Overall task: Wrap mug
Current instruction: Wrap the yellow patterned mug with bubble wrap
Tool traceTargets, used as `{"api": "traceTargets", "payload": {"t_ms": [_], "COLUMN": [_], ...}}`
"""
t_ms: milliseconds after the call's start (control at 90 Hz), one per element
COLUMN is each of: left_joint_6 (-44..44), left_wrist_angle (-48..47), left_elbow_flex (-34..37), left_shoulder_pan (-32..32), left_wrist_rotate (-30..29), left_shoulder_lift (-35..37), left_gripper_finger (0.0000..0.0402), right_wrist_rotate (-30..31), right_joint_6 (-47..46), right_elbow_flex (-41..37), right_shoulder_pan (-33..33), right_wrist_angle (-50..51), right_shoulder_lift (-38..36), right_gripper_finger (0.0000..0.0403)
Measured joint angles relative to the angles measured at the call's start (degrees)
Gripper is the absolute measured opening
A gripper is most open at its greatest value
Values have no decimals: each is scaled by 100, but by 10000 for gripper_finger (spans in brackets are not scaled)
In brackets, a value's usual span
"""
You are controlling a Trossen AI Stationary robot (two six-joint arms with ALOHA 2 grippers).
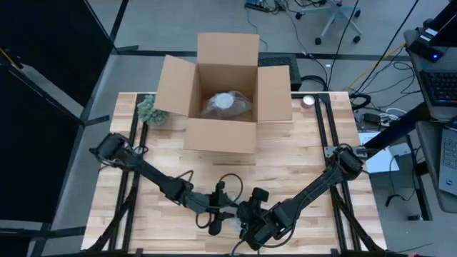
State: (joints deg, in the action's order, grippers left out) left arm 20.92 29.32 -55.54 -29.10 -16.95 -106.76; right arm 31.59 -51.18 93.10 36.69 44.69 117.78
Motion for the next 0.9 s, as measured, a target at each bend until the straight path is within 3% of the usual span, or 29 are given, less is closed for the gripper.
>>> {"api": "traceTargets", "payload": {"t_ms": [211,644,756,900], "left_joint_6": [164,87,85,85], "left_wrist_angle": [148,208,227,280], "left_elbow_flex": [-48,-31,-29,-21], "left_shoulder_pan": [66,74,74,70], "left_wrist_rotate": [-50,73,83,85], "left_shoulder_lift": [-486,-466,-466,-468], "left_gripper_finger": [138,138,138,138], "right_wrist_rotate": [-43,-656,-647,-648], "right_joint_6": [14,153,270,942], "right_elbow_flex": [-10,-26,-8,-4], "right_shoulder_pan": [13,219,325,392], "right_wrist_angle": [42,701,210,-1142], "right_shoulder_lift": [-72,-1182,-1439,-1315], "right_gripper_finger": [199,199,199,199]}}
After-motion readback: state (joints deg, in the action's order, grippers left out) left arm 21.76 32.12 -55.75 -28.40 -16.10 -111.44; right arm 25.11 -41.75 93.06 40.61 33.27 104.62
